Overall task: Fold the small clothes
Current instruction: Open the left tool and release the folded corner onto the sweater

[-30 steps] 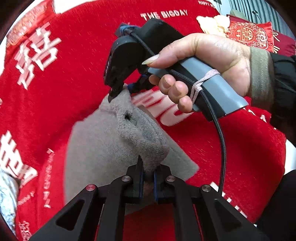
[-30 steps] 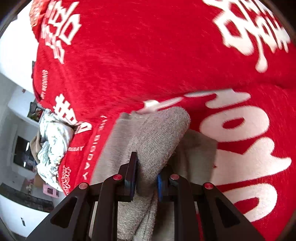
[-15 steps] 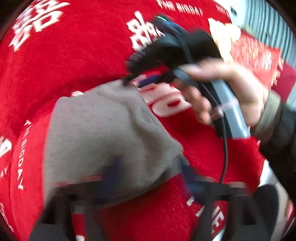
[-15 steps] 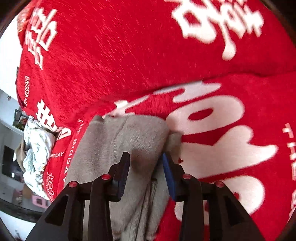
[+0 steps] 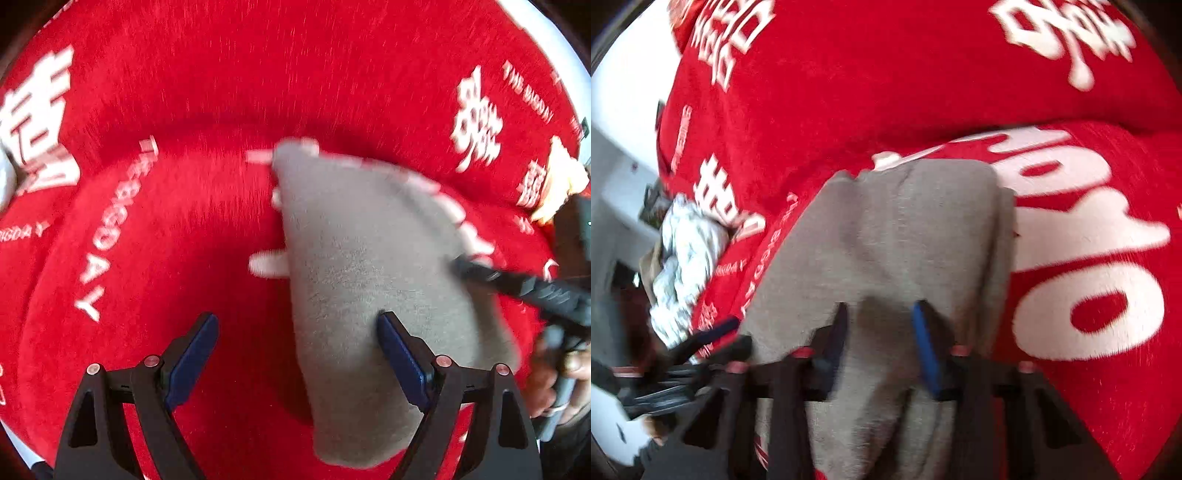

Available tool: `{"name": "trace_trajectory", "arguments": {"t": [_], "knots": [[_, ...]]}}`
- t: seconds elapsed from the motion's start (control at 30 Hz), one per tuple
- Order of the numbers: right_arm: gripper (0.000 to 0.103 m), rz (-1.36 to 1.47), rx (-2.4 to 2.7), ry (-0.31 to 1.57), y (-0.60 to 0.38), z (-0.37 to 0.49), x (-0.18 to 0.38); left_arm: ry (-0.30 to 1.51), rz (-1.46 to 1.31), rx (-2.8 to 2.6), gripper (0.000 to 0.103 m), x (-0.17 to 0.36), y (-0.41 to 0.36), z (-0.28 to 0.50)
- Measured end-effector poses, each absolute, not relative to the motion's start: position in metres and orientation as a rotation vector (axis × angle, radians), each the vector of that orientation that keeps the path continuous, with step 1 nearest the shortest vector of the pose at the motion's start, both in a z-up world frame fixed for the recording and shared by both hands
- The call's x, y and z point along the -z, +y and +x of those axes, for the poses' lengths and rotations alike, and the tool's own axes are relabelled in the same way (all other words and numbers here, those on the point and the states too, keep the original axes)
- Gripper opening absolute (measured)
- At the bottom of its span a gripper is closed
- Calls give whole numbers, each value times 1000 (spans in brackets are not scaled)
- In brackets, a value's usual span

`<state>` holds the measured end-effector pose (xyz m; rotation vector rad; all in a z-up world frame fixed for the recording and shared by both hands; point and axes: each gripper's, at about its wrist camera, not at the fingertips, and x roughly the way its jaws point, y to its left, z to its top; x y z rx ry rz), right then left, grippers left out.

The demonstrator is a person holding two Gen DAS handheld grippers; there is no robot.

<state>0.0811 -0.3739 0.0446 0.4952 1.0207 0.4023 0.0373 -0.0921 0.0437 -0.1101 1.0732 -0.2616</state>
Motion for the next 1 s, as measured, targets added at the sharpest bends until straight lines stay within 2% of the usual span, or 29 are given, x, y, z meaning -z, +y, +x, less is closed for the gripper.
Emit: {"name": "trace_trajectory", "arguments": {"t": [0.13,0.2,0.27,0.3,0.47,0.53,0.7,0.77,1.0], "knots": [[36,412,-347,982,-367,58,-70,1038,-106,265,89,-47,-89,23],[45,337,-383,932,-351,37,-88,1021,-102,281,89,-51,-91,18],[60,305,-458,887,-336,12,-99,1002,-88,294,89,-53,-94,10],[64,302,-486,873,-329,3,-100,998,-81,293,89,-54,-94,6],[65,310,-426,948,-326,-12,-67,1005,-56,289,89,-45,-93,-3],[57,343,-360,974,-341,-12,-47,1013,-54,285,89,-40,-90,-4],[56,377,-341,940,-351,-24,-54,1006,-35,280,89,-38,-88,-8],[75,300,-252,946,-349,-30,-61,995,-27,276,89,-42,-87,-11],[83,342,-144,863,-387,-39,-87,980,-35,302,89,-54,-78,1]]}}
